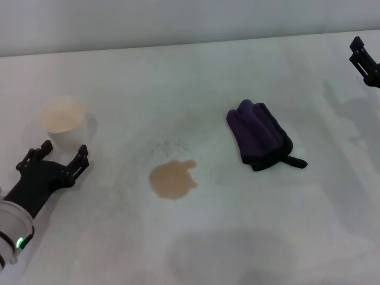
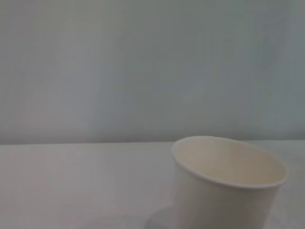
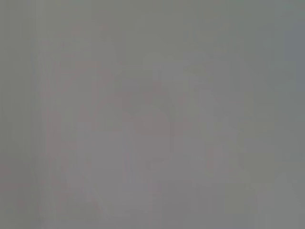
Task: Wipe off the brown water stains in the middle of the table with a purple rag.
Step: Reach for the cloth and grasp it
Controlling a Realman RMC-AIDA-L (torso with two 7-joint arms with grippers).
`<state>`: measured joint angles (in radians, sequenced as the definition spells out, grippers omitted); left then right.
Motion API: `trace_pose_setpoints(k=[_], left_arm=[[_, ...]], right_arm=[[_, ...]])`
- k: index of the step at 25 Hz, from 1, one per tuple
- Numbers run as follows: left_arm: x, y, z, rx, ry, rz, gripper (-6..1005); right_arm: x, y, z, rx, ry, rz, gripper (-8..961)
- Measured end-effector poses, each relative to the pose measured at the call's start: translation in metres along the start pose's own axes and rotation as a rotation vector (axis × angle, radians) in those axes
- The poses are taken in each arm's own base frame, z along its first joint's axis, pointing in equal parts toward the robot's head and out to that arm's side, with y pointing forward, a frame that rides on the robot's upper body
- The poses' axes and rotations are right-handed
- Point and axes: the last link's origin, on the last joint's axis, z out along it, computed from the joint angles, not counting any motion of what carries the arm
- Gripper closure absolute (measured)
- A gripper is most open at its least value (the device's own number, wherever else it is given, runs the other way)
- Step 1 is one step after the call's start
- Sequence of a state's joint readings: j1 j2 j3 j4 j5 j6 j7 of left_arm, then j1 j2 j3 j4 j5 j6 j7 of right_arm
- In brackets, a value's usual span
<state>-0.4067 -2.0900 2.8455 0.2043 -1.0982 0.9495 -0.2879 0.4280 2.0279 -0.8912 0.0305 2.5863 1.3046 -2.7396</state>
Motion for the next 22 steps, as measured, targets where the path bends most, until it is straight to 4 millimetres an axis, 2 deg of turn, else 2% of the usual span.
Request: trace_pose_setpoints(k=[7, 14, 18, 22], left_arm=[[-0.007, 0.006, -0.01, -0.004, 0.007, 0.0, 128], [-0.014, 0.019, -0.045, 0.016, 0.117, 0.012, 109], [-0.015, 0.014, -0.06, 0.068, 0.17, -0.028, 109], [-0.015, 0.002, -0.069, 0.14, 0.197, -0.053, 108]], right_arm=[[0.002, -0.001, -0.003, 0.005, 0.008, 0.003, 86], [0.004, 0.001, -0.002, 0.002, 0.018, 0.051, 86], [0.01, 0.003, 0.003, -0.03, 0.085, 0.185, 86], [0.013, 0.014, 0.019, -0.145, 0.192, 0.198, 86]])
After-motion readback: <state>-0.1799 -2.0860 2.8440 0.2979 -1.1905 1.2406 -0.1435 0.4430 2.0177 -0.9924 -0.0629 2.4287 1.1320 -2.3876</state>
